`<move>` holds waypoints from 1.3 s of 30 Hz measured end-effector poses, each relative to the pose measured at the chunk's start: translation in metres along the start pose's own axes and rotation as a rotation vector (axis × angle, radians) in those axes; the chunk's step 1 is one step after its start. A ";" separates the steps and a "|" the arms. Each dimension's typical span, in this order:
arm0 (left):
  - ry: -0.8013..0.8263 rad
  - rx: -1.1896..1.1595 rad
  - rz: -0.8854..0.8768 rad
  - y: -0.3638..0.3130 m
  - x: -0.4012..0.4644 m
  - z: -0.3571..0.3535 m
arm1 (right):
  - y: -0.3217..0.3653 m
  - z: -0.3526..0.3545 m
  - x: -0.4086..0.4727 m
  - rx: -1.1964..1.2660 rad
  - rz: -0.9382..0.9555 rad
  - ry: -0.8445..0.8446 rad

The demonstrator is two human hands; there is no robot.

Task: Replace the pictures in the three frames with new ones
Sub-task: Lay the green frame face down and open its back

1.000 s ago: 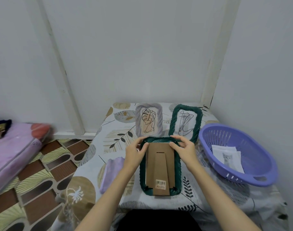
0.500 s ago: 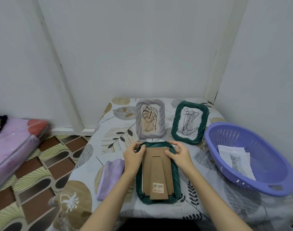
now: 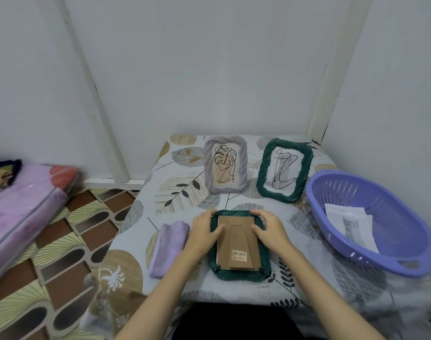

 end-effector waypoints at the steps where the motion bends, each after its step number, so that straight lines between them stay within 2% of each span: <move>1: -0.015 -0.021 -0.019 -0.004 -0.008 0.005 | 0.001 0.003 -0.009 -0.021 0.022 0.015; 4: -0.011 -0.083 -0.061 -0.007 -0.032 0.016 | -0.002 0.007 -0.045 -0.038 0.062 0.077; 10: 0.022 -0.134 -0.102 -0.013 -0.067 0.029 | -0.010 0.013 -0.093 -0.119 0.097 0.089; 18: 0.227 0.064 -0.230 -0.020 -0.090 0.015 | -0.003 0.012 -0.098 -0.371 0.118 0.121; 24: 0.168 0.114 -0.249 -0.020 -0.094 0.010 | 0.002 0.015 -0.098 -0.398 0.101 0.117; 34: 0.058 -0.069 -0.111 -0.009 -0.095 0.007 | -0.001 0.013 -0.100 -0.395 0.087 0.115; 39: 0.067 -0.091 -0.101 -0.012 -0.099 -0.002 | -0.008 0.022 -0.104 -0.408 0.091 0.098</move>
Point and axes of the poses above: each hand's wrist, its own x-axis towards the middle knuckle, its own z-axis out of the back of the hand, y = z × x, the point moved 8 cm from there along x, towards the middle knuckle, and after that the axes turned 5 degrees about -y, right-handed, at the moved point
